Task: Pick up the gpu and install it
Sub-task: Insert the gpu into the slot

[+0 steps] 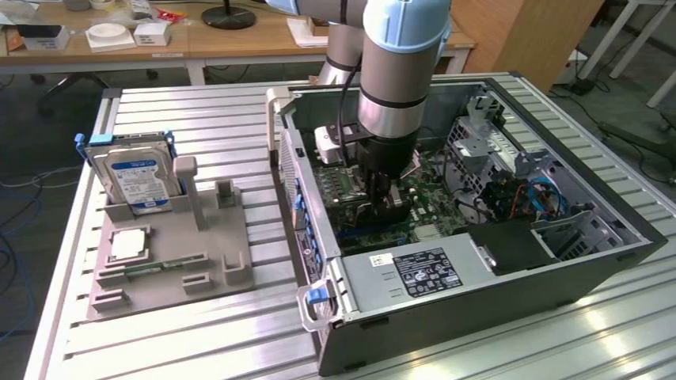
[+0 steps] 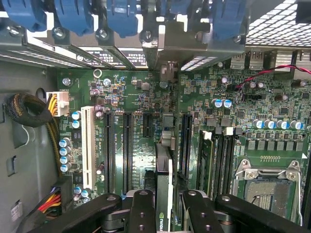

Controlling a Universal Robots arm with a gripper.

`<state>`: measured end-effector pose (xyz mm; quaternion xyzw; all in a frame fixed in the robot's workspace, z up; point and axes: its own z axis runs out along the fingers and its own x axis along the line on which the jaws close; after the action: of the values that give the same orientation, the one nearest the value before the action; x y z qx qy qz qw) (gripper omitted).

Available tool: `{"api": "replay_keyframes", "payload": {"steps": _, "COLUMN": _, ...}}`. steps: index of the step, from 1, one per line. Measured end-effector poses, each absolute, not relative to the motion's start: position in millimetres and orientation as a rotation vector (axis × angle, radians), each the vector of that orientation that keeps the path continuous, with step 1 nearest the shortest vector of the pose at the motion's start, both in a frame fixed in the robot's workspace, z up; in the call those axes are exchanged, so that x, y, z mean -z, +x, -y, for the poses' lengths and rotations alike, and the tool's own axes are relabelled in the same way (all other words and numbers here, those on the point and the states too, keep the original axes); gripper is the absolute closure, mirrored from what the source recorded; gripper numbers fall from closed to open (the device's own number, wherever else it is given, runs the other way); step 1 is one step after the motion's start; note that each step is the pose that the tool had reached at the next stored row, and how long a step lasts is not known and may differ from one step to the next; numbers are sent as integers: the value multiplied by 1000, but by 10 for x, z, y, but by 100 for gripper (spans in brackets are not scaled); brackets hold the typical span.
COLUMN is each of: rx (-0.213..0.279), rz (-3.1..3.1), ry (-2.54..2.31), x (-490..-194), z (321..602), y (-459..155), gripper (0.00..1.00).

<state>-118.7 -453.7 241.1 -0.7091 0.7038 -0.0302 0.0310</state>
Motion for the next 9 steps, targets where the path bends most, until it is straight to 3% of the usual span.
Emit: {"api": "replay_keyframes", "payload": {"steps": 9, "rx": 93, "rz": -2168, "ry": -2185, "x": -2392, "z": 4537, "y": -1191, "gripper": 74}}
